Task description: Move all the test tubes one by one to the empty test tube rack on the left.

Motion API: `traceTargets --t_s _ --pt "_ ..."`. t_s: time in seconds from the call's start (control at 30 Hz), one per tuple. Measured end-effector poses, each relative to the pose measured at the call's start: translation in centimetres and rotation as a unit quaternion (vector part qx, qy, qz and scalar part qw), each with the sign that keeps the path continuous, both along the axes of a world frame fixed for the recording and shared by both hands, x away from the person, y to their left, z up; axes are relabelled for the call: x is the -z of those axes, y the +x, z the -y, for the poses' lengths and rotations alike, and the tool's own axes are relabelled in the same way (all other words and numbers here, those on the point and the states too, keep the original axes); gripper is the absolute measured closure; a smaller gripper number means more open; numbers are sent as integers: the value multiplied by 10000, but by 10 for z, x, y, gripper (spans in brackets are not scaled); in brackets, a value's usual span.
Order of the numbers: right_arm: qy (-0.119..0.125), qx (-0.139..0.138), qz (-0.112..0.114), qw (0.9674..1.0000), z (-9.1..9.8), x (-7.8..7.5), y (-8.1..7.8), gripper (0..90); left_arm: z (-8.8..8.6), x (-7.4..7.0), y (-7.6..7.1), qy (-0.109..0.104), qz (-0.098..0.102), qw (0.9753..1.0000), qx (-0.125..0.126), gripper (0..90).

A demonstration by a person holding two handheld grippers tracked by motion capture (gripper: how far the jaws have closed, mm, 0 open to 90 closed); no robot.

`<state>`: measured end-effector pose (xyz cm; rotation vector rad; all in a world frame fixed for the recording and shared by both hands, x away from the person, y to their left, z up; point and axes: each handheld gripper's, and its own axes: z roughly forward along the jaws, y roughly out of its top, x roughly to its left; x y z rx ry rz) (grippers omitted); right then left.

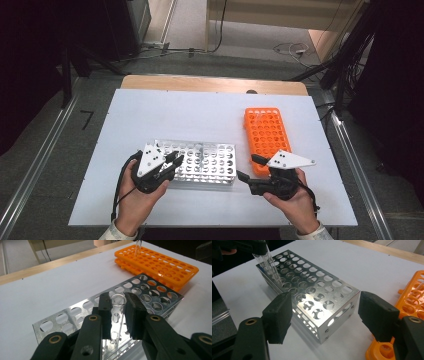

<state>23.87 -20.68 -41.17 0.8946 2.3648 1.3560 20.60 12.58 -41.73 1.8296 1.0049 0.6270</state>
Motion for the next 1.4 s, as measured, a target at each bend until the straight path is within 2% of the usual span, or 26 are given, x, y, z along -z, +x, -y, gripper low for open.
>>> traceTargets --t_s 0.17,0.5,0.63,0.8,0.87,1.07,1.2,1.4 --pt "-3 0 -1 10000 0 0 0 262 2 0 0 155 -63 9999 34 759" --pt "-12 -1 -9 10000 0 0 0 262 2 1 1 206 -131 9997 42 740" --pt "-14 14 -20 10000 0 0 0 262 2 0 1 145 -117 9998 60 729" --pt "-9 28 -2 10000 1 1 1 262 1 -3 -1 -13 -67 9999 78 714" --pt "-24 63 -1 10000 2 1 2 262 0 -5 -1 -149 -66 9998 101 693" --pt "-2 236 4 9997 7 3 6 262 0 -7 -1 -507 -59 9986 140 519" --pt "4 326 18 9995 10 4 9 262 -1 -7 0 -618 -68 9980 94 403" --pt "-1 562 63 9984 16 8 17 262 -4 -7 1 -822 -79 9966 9 333"
